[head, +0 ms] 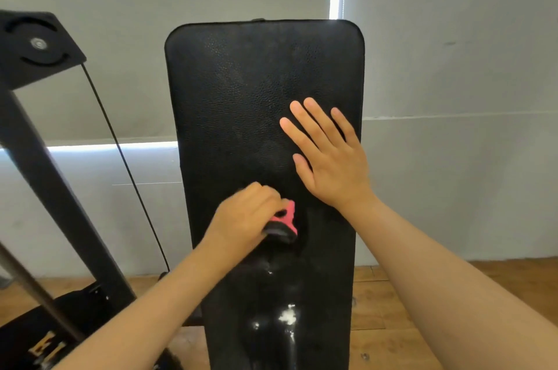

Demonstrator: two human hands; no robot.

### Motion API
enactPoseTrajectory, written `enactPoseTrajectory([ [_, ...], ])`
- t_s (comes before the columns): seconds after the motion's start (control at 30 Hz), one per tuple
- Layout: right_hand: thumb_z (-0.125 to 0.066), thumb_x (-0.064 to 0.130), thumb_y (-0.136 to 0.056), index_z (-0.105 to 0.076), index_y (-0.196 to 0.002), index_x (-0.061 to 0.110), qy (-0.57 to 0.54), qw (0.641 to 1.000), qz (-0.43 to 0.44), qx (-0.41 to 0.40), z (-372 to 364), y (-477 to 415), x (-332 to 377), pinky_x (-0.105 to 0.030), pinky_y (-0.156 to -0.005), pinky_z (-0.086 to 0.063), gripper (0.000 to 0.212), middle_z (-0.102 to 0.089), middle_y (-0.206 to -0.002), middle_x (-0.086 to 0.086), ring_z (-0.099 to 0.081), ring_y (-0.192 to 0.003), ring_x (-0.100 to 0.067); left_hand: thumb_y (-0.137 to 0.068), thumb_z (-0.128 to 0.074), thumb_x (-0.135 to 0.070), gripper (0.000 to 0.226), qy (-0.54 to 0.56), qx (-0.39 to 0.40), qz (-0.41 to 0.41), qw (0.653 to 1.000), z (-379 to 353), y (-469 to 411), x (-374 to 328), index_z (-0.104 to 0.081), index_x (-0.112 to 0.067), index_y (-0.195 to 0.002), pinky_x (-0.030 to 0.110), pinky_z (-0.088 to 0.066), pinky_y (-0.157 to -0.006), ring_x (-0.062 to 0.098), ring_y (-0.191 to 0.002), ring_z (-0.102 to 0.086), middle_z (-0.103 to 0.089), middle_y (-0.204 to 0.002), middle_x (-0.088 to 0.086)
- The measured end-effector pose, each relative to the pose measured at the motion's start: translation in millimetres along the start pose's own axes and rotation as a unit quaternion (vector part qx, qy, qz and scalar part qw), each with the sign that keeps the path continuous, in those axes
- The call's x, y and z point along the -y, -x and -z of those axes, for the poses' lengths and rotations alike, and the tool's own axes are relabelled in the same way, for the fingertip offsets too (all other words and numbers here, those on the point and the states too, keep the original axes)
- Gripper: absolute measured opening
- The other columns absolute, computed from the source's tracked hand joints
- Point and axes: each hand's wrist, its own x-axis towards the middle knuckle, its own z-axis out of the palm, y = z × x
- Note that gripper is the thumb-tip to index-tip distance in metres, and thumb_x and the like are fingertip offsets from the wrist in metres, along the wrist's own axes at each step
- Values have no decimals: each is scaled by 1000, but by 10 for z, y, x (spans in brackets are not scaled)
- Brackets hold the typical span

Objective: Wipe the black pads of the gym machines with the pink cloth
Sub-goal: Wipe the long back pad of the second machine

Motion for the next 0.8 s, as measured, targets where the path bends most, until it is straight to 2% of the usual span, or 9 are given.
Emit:
enactPoseTrajectory([
  [0.1, -47, 28, -95, -38, -147, 20, -1, 1000, 1, 12, 8, 4, -6, -44, -118, -19, 54, -31, -155, -5, -23, -146, -21, -100, -46, -33, 41, -7, -143, 69, 987, 344, -470, 267, -68, 2, -97, 30, -41, -74, 24, -85, -52, -63, -91, 14],
  [0.2, -46, 28, -96, -37, -148, 20, 2, 1000, 2, 17, 11, 0, -10, -43, -119, -18, 54, -30, -156, -4, -22, -146, -21, -92, -60, -26, 29, -47, -142, 81, 985, 383, -699, 413, -68, 0, -102, 29, -43, -77, 23, -90, -53, -64, -96, 14],
  [0.33, -45, 26, -96, -37, -148, 19, -5, 1000, 4, 10, 4, 1, -21, -43, -119, -18, 53, -31, -155, -5, -22, -146, -22, -86, -61, -21, 26, -16, -120, 83, 989, 215, -571, 287, -68, -2, -103, 25, -43, -82, 18, -92, -54, -67, -98, 11],
  [0.43, -46, 25, -95, -38, -147, 20, -5, 1000, 4, 3, -2, 5, -19, -43, -118, -19, 53, -32, -155, -5, -24, -145, -21, -85, -58, -23, 26, 22, -51, 67, 996, 84, -277, 160, -67, -8, -104, 24, -44, -85, 15, -95, -55, -67, -100, 7],
  [0.53, -46, 24, -95, -39, -147, 20, -3, 1000, 3, 0, -11, 10, -17, -43, -118, -20, 53, -32, -155, -4, -25, -145, -21, -83, -54, -26, 25, 39, 66, -6, 997, -33, 43, -4, -66, -15, -102, 26, -51, -78, 11, -92, -56, -67, -98, 0],
  [0.6, -46, 25, -95, -39, -147, 20, -2, 1000, 5, 1, -15, 16, -16, -43, -118, -19, 52, -32, -155, -5, -24, -145, -21, -82, -52, -29, 26, 32, 111, -39, 993, -11, 116, -34, -65, -17, -102, 24, -54, -75, 10, -89, -59, -68, -96, -2],
  [0.67, -46, 24, -95, -39, -147, 20, -4, 1000, 4, 0, -13, 15, -15, -43, -118, -19, 52, -32, -155, -4, -24, -145, -21, -83, -55, -29, 25, 51, 77, -2, 996, 101, 4, 7, -66, -16, -101, 19, -50, -76, 9, -87, -60, -68, -94, -2],
  [0.7, -46, 24, -95, -39, -147, 20, -4, 1000, 4, 0, -13, 17, -15, -43, -118, -19, 53, -32, -155, -4, -24, -145, -21, -85, -58, -29, 23, 81, 41, 45, 995, 177, -106, 20, -66, -15, -100, 16, -48, -78, 6, -88, -60, -67, -94, -3],
  [0.8, -46, 26, -96, -39, -147, 20, -11, 1000, 5, -2, -22, 18, -21, -44, -118, -21, 51, -32, -155, -5, -24, -145, -21, -87, -68, -24, 12, 235, -47, 215, 947, 324, -445, 39, -68, -17, -96, 14, -47, -79, 3, -88, -64, -68, -91, -10],
])
